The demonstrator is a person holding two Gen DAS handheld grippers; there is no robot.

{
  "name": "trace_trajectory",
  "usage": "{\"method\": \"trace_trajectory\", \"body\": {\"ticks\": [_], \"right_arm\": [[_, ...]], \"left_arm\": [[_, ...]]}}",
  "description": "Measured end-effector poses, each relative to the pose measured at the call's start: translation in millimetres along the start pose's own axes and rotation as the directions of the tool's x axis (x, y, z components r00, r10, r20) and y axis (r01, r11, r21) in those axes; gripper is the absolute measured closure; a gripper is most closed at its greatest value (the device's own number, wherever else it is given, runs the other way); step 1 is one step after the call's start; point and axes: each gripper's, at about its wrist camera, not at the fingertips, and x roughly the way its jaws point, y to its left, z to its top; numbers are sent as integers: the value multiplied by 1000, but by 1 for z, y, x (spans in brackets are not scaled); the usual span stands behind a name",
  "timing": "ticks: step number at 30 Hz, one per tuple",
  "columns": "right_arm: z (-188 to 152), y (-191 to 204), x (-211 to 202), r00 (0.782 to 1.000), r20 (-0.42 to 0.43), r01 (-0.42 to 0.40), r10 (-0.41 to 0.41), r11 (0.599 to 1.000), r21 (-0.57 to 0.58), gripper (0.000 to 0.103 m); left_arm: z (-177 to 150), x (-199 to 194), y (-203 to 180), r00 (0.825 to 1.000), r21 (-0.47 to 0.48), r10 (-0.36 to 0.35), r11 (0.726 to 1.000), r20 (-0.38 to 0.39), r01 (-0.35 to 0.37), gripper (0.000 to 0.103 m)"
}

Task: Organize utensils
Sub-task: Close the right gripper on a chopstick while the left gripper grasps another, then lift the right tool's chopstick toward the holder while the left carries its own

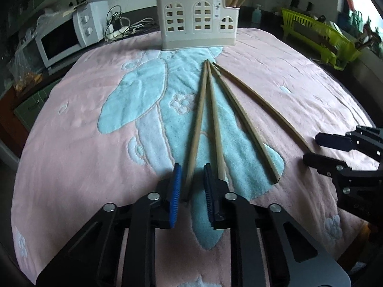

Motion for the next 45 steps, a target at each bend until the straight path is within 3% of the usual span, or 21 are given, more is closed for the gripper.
{"method": "trace_trajectory", "body": {"ticks": [4,8,12,16,21,26,45], "right_arm": [[1,-1,1,1000,3,-7,7,1000,17,72],[4,-2,3,1000,4,-10,10,999,33,74],[5,-2,4,1000,8,-5,5,999,37,76],[6,-2,5,1000,11,3,-3,999,34,79],[5,-5,4,1000,18,8,-9,999,44,93],[4,-6,3,1000,22,7,-8,999,41,94],[6,-12,-4,999,43,-13,11,999,49,95]], "left_arm": [[1,1,-2,1000,-5,-11,1000,7,11,95],[1,3,10,997,-70,-72,995,4,72,94],[1,4,3,999,-42,-44,998,6,44,94],[3,5,7,998,-65,-64,996,-1,63,92],[3,6,13,996,-91,-93,992,-8,92,92],[3,6,8,998,-62,-68,996,-10,68,92],[11,4,7,996,-70,-79,994,29,81,97]]}}
